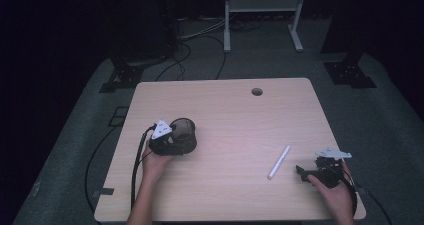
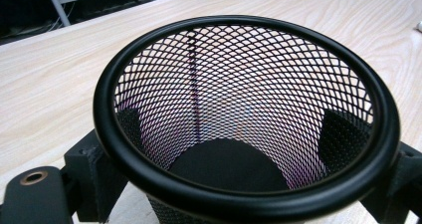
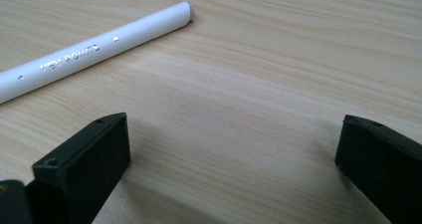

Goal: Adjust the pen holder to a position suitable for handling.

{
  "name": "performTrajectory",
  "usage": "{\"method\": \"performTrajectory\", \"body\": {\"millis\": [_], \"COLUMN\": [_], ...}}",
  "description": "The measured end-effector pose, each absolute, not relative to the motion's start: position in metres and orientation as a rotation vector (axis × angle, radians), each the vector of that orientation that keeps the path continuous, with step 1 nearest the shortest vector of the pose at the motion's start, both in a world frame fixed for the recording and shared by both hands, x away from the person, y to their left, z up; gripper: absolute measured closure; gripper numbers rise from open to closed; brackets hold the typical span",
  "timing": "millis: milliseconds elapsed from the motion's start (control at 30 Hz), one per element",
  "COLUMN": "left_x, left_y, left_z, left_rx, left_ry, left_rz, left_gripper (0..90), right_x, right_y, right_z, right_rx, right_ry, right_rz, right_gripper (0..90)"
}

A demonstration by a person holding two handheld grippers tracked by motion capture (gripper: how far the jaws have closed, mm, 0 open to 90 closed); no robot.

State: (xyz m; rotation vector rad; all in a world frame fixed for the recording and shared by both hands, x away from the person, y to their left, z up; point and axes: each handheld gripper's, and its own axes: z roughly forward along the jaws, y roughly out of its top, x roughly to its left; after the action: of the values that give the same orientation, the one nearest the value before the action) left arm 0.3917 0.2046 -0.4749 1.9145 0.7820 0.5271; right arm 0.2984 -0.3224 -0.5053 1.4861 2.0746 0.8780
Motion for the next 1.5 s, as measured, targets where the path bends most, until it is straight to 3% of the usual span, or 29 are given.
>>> {"method": "performTrajectory", "body": {"millis": [1500], "left_x": [0.371], "left_y": [0.176], "left_z": [-0.468], "left_rx": [1.953], "left_ry": [0.689], "left_rz": [0.457], "left_gripper": [9.6], "right_x": [0.298], "right_y": [-0.322], "right_z": [-0.505], "right_rx": [1.486], "right_ry": [2.075], "right_rz": [0.878], "right_gripper": [0.1]}}
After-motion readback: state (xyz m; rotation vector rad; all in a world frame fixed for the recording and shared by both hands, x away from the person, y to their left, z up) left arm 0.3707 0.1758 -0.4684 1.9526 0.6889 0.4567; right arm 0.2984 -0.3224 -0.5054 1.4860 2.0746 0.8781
